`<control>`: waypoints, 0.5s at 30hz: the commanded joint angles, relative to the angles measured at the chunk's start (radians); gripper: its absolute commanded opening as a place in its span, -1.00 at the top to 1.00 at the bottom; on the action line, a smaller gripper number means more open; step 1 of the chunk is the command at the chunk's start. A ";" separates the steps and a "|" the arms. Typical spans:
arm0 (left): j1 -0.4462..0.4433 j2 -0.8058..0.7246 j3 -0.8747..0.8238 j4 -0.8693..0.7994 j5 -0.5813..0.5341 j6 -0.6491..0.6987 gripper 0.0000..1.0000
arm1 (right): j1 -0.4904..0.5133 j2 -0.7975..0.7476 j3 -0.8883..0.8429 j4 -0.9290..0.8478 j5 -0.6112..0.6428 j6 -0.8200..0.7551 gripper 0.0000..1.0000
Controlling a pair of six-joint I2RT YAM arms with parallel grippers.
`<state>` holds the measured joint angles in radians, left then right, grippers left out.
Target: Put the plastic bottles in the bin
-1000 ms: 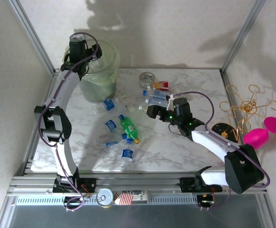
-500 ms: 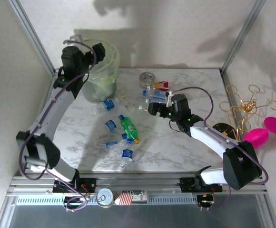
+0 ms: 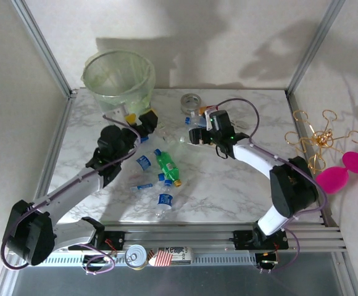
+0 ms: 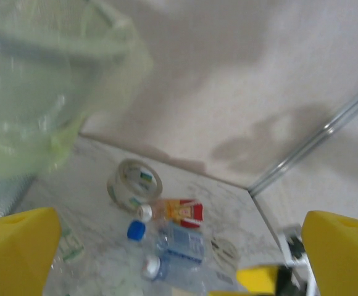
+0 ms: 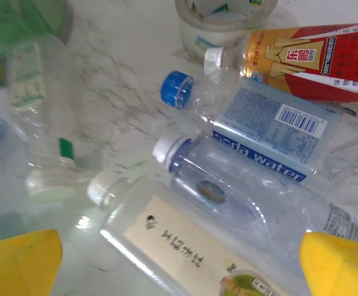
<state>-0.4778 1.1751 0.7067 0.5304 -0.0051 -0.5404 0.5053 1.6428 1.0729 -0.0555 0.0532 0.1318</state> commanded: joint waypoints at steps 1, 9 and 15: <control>-0.048 -0.027 -0.053 0.101 -0.049 -0.066 -0.99 | -0.005 0.066 0.070 -0.078 0.048 -0.132 -0.97; -0.159 0.011 -0.112 0.007 -0.202 -0.099 -0.99 | -0.010 0.201 0.147 -0.136 0.060 -0.220 -0.97; -0.165 0.009 -0.137 0.037 -0.202 -0.057 -0.99 | -0.009 0.221 0.153 -0.174 0.018 -0.236 -0.97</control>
<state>-0.6392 1.1862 0.5968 0.5331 -0.1707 -0.6106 0.5014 1.8378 1.2053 -0.1642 0.0761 -0.0685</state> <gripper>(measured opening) 0.995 0.986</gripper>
